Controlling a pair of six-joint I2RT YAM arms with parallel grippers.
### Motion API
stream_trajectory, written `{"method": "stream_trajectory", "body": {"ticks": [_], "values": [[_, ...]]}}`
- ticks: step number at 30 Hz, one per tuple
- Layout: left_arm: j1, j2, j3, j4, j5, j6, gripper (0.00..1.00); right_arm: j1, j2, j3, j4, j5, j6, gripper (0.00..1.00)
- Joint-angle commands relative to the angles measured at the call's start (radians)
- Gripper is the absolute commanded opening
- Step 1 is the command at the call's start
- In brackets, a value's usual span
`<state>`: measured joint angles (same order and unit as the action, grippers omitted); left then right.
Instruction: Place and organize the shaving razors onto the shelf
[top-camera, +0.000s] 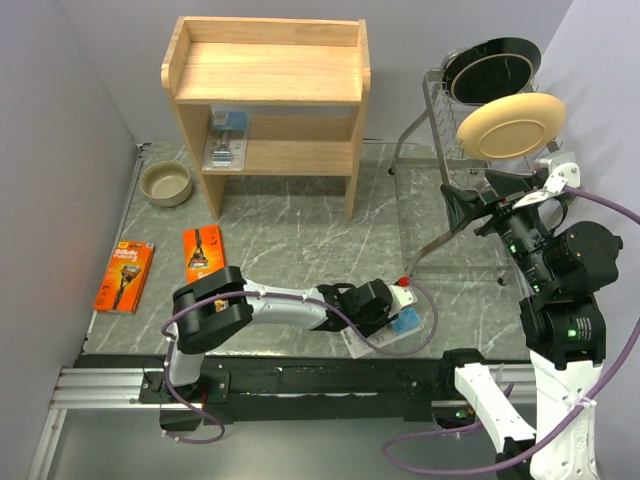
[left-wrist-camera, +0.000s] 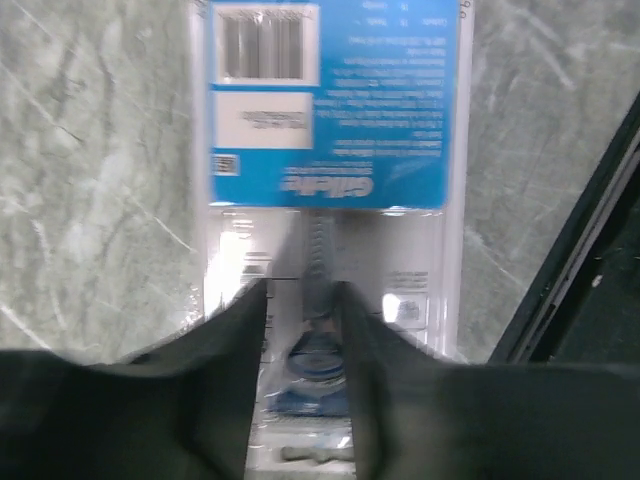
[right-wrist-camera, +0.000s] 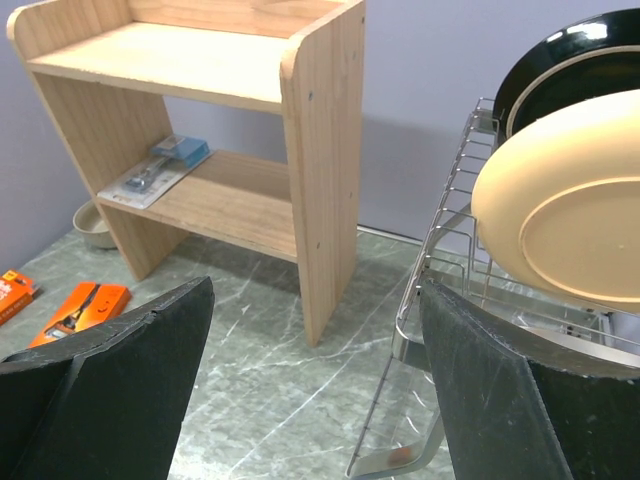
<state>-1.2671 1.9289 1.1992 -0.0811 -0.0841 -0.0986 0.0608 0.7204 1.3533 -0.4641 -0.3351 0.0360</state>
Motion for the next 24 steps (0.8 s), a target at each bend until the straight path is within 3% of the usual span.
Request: {"method": "stream_trajectory", "body": {"ticks": [1, 6, 9, 17, 24], "values": [[0.006, 0.009, 0.013, 0.004, -0.028, 0.022, 0.28, -0.013, -0.013, -0.003, 0.038, -0.015, 0.004, 0.9], [0.038, -0.042, -0.041, 0.007, -0.039, 0.037, 0.1, -0.013, 0.005, 0.006, 0.042, -0.019, 0.01, 0.9], [0.093, -0.131, -0.067, -0.031, -0.02, 0.037, 0.06, -0.015, 0.027, 0.027, 0.047, -0.036, 0.019, 0.9], [0.288, -0.419, -0.021, -0.293, 0.03, 0.059, 0.04, -0.015, 0.047, 0.02, 0.085, -0.047, -0.015, 0.88], [0.412, -0.554, 0.056, -0.318, -0.089, 0.02, 0.01, -0.015, 0.096, 0.036, 0.087, -0.051, -0.018, 0.88]]}}
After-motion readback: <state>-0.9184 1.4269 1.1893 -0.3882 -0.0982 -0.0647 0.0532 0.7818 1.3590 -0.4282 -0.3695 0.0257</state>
